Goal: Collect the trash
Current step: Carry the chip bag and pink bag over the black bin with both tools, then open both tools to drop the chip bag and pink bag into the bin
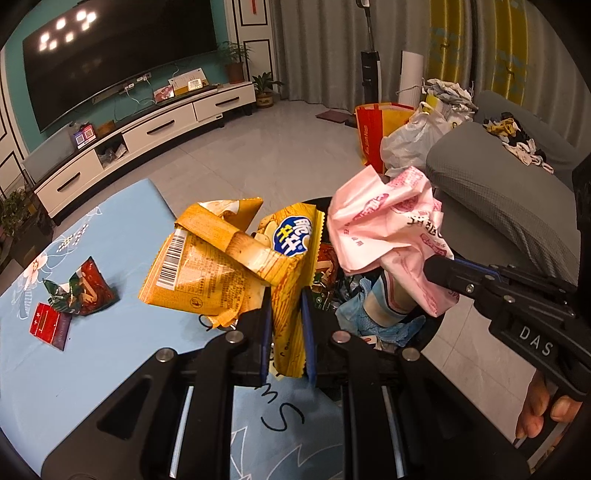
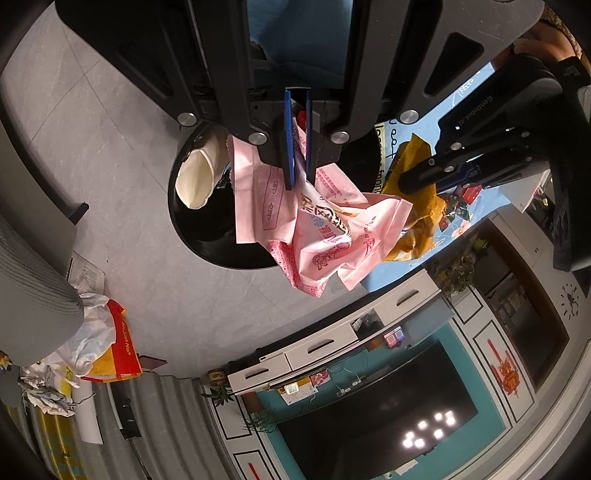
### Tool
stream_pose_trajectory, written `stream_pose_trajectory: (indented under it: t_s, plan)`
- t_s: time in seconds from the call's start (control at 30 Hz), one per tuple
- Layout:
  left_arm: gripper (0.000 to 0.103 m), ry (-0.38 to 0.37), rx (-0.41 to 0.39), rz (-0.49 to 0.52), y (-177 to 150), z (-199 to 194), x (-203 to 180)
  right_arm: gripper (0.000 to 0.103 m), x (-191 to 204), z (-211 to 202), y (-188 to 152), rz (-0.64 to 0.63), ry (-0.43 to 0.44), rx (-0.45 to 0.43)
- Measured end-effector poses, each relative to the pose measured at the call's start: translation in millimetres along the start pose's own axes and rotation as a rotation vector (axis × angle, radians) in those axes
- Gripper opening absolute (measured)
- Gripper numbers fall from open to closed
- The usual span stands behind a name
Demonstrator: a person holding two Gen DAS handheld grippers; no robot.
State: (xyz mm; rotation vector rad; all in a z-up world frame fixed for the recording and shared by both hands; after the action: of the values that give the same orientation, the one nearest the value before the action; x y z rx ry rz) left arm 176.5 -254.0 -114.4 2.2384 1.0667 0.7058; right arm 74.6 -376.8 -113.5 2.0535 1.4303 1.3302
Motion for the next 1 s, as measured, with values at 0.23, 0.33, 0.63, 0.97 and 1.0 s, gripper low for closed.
stream_pose_trajectory:
  t_s: [0.23, 0.33, 0.63, 0.97, 1.0]
  plan:
    - [0.016, -0.001, 0.015, 0.006, 2.0, 11.6, -1.3, 0.006, -7.8, 6.4, 2.3, 0.009, -0.013, 0.01]
    - [0.016, -0.005, 0.02, 0.011, 2.9, 14.5, -2.5, 0.006, -9.1, 8.7, 2.4, 0.018, -0.014, 0.014]
    - [0.016, -0.01, 0.031, 0.026, 2.0, 21.6, -3.9, 0.006, -12.8, 17.1, 4.7, 0.029, -0.019, 0.031]
    - [0.017, -0.01, 0.052, 0.036, 4.0, 33.1, -7.0, 0.006, -18.1, 24.4, 4.2, 0.041, -0.021, 0.048]
    - [0.017, -0.01, 0.054, 0.039, 4.2, 34.2, -7.5, 0.006, -18.2, 24.8, 3.9, 0.042, -0.022, 0.05]
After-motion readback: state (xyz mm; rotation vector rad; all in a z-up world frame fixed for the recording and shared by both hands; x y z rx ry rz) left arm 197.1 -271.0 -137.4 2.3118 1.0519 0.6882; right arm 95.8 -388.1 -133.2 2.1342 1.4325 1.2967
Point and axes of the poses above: each gripper's, at about its wrist camera, not at the fingertips, and z roughly the way its jaws point, x to its left, y to its top, the point moved 2 cm from there along z, roughly the way its jaws point, and after that the axes turned 11 degrees about y, right-handed, at the moved point
